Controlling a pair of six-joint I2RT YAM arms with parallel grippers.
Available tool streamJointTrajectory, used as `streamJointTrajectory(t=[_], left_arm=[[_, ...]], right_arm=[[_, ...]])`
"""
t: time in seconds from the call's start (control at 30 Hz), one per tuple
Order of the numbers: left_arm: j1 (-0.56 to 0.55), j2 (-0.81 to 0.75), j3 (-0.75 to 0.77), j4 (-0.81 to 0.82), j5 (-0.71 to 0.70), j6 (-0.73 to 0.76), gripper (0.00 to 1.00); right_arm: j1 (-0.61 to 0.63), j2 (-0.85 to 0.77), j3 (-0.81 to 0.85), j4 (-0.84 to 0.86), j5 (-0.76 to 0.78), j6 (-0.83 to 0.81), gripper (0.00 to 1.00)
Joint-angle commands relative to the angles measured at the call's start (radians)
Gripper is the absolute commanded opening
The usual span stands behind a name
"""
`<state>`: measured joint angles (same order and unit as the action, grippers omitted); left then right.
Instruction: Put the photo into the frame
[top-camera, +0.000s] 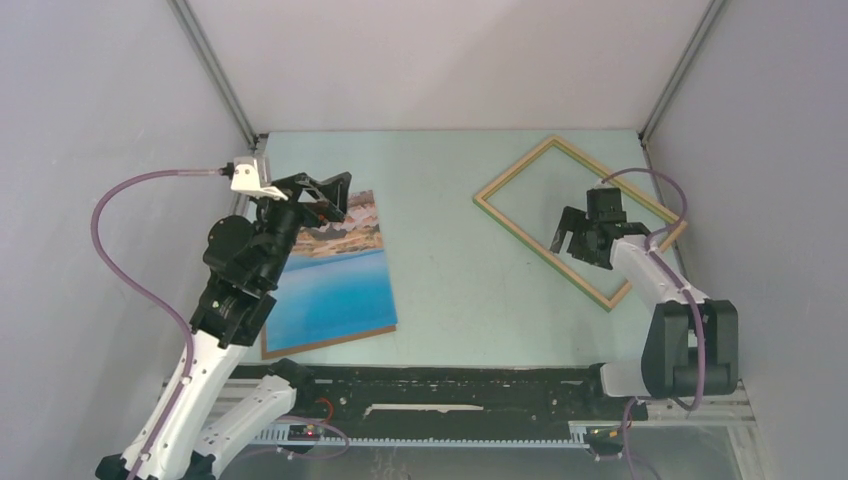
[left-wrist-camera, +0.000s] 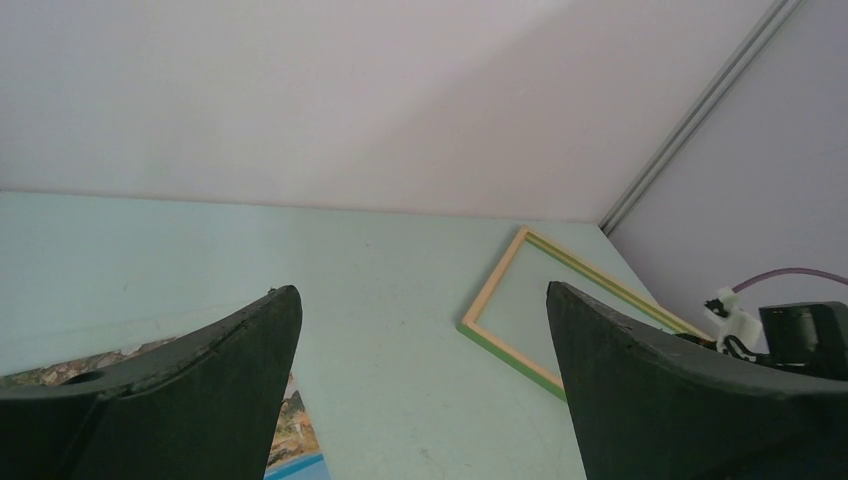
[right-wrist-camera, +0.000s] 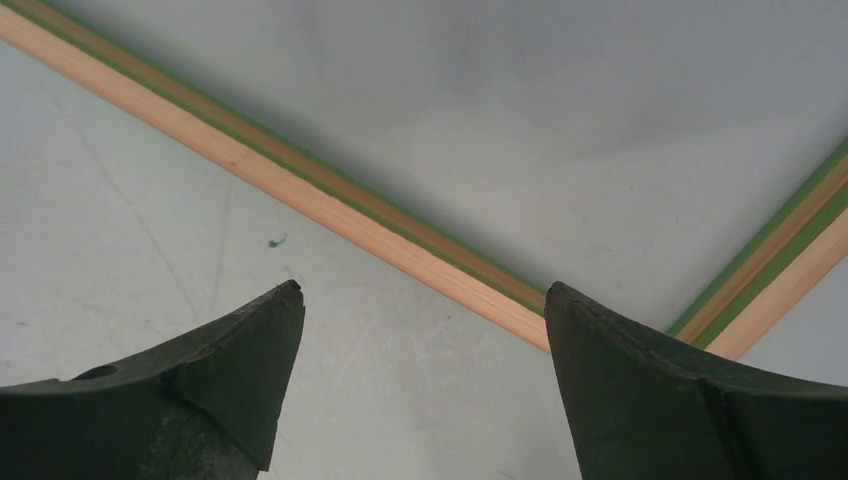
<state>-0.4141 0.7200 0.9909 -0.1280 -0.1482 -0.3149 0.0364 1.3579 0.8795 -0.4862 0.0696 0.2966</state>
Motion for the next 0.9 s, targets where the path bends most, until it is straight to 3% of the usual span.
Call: streamJointTrajectory(t=[0.0, 0.53, 0.73, 0.87], left_arm=[[-0.013, -0.017, 0.008, 0.02, -0.021, -0.009, 1.0], [-0.028, -0.022, 0.011, 0.01, -0.031, -0.016, 1.0], [-0.03, -0.028, 0.01, 0.01, -0.035, -0.017, 1.0], [-0.031, -0.03, 0.008, 0.01, -0.036, -0.019, 1.0]], right_arm=[[-0.02, 0.07, 0.029, -0.034, 0.0, 0.001, 0.95], [-0.003, 0.176, -0.045, 0.028, -0.11, 0.125, 0.83], [0.052, 0.216, -0.066, 0.03, -0.072, 0.191, 0.73], [0.121, 0.147, -0.073, 0.005, 0.031, 0.238, 0.69]])
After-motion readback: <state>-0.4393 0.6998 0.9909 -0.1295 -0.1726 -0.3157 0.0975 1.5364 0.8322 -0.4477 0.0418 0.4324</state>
